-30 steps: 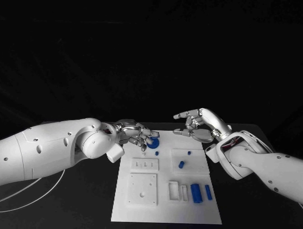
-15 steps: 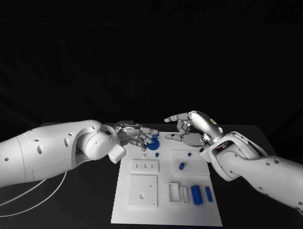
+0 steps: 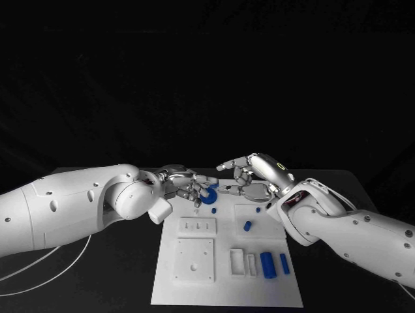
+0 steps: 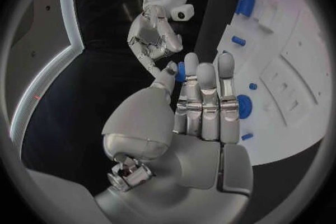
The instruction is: Assemble the parts on the task board
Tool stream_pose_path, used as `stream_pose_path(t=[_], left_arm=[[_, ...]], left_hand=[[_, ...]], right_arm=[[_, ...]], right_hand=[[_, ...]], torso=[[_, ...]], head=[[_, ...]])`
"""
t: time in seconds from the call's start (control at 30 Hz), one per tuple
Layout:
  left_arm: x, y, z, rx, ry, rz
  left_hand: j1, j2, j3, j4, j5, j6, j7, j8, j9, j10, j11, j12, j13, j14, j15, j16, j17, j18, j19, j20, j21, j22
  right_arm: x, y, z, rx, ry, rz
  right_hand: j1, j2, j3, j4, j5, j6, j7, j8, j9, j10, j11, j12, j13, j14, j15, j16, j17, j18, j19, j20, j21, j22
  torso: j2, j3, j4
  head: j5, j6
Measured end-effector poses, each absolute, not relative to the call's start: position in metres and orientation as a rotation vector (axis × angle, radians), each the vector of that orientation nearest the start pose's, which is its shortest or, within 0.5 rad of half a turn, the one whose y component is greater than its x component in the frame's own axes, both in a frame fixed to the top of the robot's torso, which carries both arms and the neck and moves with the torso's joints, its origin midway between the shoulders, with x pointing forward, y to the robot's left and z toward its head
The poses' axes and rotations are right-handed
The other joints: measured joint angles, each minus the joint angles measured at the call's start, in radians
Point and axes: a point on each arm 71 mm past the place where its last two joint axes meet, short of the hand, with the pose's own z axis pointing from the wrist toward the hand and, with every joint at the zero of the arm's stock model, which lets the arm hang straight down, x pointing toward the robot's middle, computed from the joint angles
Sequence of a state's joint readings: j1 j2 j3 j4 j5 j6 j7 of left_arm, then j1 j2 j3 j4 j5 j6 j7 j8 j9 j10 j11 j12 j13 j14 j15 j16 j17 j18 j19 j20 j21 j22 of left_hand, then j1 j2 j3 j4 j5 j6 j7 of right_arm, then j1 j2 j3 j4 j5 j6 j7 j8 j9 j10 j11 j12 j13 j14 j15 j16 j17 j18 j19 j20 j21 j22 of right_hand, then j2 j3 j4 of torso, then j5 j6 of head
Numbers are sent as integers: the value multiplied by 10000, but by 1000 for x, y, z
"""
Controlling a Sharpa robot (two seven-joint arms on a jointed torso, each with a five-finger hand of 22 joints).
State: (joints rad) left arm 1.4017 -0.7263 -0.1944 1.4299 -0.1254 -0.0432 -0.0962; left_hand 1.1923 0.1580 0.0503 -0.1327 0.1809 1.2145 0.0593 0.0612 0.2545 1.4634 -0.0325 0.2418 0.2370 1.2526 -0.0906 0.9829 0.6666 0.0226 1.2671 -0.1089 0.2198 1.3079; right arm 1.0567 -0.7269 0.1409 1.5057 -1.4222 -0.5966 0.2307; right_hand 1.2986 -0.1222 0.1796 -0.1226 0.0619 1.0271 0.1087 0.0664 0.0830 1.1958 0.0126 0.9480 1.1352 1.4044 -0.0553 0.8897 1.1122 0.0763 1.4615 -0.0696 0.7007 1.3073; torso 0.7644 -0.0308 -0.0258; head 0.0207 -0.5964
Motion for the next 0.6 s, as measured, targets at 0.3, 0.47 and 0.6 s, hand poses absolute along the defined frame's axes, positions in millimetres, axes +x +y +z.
stream_pose_path(t=[0.3,0.47,0.6], left_arm=[[505,162,-170,-8820,20961,-13457],[504,161,-169,-8574,21005,-13543],[504,161,-169,-8434,21006,-13570]], left_hand=[[196,-26,-86,84,-86,0,0,0,0,32,-33,0,9,1,0,0,11,0,36,-36,0,-1],[331,-34,-150,209,-225,0,0,0,0,33,-32,0,9,1,0,0,10,0,36,-36,0,-2],[347,-24,-146,233,-311,0,0,0,0,32,-32,0,8,1,0,0,10,0,36,-36,0,-2]], right_arm=[[477,-139,-163,-1676,12706,10268],[478,-138,-165,-1709,12897,10240],[478,-138,-166,-1727,12989,10238]], right_hand=[[-42,42,-83,83,0,2,3,0,8,0,0,0,25,36,-35,0,27,0,0,0,0,0],[-82,82,-110,110,22,222,-36,0,40,56,-53,39,51,36,-35,47,62,0,36,-36,38,0],[-173,173,-104,170,50,694,-142,0,205,108,-103,39,82,87,-85,47,82,0,36,-35,79,0]], torso=[[-2,3,-13],[-6,13,-15],[-9,15,-22]], head=[[42,-20],[51,-34],[58,-49]])
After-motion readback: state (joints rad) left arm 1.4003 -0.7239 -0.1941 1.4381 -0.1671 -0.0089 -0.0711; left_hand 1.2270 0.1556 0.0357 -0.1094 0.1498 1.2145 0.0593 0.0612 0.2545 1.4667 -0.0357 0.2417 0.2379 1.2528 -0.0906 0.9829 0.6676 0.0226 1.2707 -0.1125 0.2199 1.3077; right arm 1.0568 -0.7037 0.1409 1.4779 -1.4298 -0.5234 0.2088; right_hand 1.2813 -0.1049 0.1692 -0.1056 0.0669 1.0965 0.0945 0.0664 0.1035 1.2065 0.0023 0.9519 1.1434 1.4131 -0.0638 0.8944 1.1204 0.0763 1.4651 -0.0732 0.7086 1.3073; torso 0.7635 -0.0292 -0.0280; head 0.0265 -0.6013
